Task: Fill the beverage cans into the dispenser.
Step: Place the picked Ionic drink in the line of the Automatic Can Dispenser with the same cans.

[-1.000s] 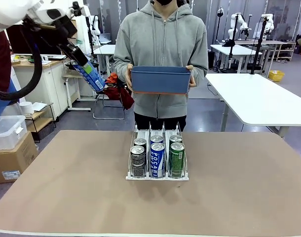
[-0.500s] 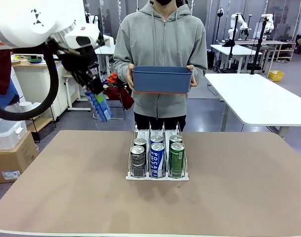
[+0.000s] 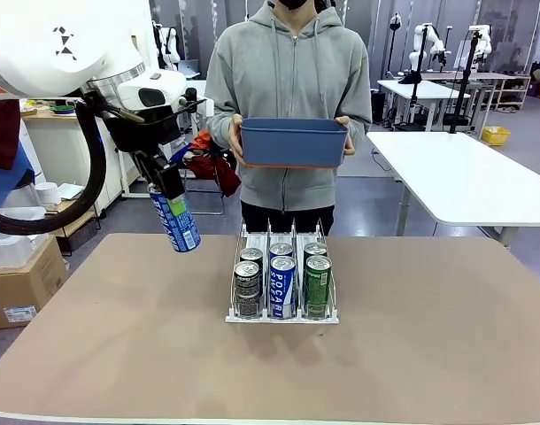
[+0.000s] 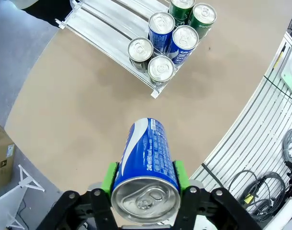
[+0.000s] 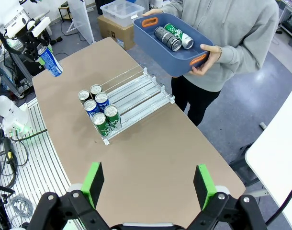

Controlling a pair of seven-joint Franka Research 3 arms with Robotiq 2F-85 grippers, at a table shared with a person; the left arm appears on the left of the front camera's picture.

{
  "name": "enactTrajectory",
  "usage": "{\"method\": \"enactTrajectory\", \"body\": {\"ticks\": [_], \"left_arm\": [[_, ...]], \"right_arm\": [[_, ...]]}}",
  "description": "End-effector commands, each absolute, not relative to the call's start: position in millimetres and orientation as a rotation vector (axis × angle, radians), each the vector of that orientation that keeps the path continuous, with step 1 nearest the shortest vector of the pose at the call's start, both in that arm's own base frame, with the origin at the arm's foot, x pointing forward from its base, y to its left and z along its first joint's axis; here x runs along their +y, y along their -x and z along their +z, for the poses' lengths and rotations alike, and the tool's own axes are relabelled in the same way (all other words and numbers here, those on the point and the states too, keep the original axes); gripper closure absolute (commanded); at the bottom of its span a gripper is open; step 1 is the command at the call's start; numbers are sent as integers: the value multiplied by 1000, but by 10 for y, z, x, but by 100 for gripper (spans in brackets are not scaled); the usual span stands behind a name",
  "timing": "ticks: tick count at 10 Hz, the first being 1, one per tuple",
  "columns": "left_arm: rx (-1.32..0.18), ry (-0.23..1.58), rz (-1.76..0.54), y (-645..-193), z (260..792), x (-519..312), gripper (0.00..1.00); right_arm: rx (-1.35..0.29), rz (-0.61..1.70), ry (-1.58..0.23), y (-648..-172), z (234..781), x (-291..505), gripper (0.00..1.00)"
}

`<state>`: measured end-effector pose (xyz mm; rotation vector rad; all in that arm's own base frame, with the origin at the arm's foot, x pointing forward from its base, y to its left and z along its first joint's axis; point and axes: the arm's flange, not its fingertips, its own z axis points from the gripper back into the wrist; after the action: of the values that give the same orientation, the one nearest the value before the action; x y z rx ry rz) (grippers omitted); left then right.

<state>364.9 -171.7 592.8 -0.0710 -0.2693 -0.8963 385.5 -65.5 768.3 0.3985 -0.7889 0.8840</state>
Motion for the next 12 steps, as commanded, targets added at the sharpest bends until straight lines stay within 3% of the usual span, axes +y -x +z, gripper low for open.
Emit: {"method": "enactTrajectory", "body": {"ticks": [1, 3, 6, 12], "left_arm": [[-280, 66, -871, -3651, 5938, -1730, 43], [-267, 72, -893, -3655, 5918, -1720, 43], [-392, 128, -667, -3383, 5906, -1925, 43], [-535, 195, -821, -2328, 6058, -2178, 43]], "right_arm": [[-790, 887, -401, -3853, 7670, -634, 0], [-790, 887, -401, -3853, 7670, -634, 0], [-790, 887, -401, -3853, 7670, -634, 0], [-790, 887, -401, -3853, 7670, -634, 0]]}}
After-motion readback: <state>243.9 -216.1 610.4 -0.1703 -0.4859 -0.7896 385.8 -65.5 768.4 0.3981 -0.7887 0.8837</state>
